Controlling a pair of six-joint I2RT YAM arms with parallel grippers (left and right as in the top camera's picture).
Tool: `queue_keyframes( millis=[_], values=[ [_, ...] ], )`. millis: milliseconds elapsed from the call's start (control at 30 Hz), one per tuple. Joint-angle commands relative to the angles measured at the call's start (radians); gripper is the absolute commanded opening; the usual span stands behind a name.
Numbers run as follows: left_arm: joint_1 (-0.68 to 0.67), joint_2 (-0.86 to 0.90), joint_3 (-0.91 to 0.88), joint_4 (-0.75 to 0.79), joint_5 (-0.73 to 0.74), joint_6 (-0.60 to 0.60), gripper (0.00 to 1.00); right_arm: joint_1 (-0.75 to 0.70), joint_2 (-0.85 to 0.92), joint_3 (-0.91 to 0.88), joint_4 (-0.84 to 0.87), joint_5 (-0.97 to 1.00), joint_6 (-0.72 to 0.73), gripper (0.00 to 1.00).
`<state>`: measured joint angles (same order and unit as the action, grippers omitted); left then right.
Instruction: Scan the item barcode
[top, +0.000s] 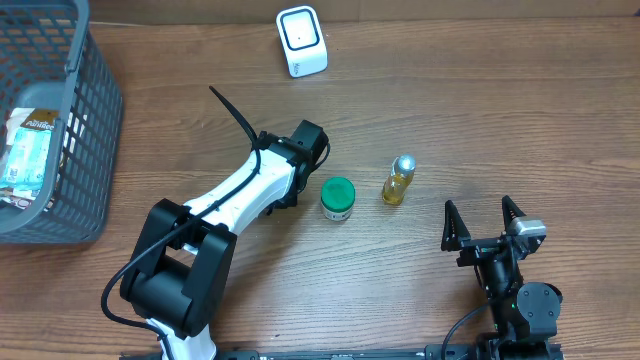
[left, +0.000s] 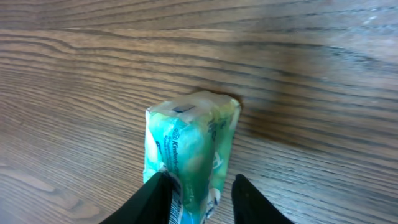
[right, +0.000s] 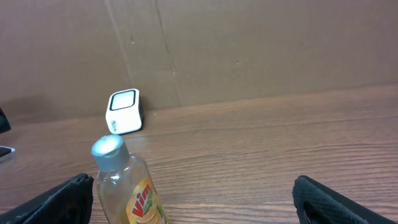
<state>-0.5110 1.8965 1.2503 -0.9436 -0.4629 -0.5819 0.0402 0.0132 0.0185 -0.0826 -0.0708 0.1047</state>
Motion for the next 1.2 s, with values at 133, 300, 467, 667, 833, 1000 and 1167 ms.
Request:
queue_keyframes(
  millis=[133, 300, 467, 667, 833, 1000, 1167],
  values=[
    [-0.006, -0.002, 0.057, -0.020, 0.053, -0.016, 0.40, 0.005, -0.003, -0.010, 0.004, 0.009, 0.003, 1.00],
    [-0.005, -0.002, 0.158, -0.104, 0.053, -0.017, 0.43, 0.005, -0.003, -0.010, 0.004, 0.009, 0.003, 1.00],
    [-0.005, -0.002, 0.251, -0.173, 0.056, -0.017, 0.84, 0.005, -0.003, -0.010, 0.004, 0.009, 0.003, 1.00],
    [0.025, -0.002, 0.257, -0.200, 0.120, -0.015, 1.00, 0.005, -0.003, -0.010, 0.004, 0.009, 0.003, 1.00],
    [0.081, -0.002, 0.252, -0.211, 0.289, 0.093, 0.99, 0.005, -0.003, -0.010, 0.004, 0.009, 0.003, 1.00],
    [0.129, -0.002, 0.219, -0.192, 0.296, 0.114, 1.00, 0.005, -0.003, -0.010, 0.004, 0.009, 0.003, 1.00],
    [0.146, -0.002, 0.149, -0.142, 0.296, 0.123, 1.00, 0.005, -0.003, -0.010, 0.004, 0.009, 0.003, 1.00]
  ],
)
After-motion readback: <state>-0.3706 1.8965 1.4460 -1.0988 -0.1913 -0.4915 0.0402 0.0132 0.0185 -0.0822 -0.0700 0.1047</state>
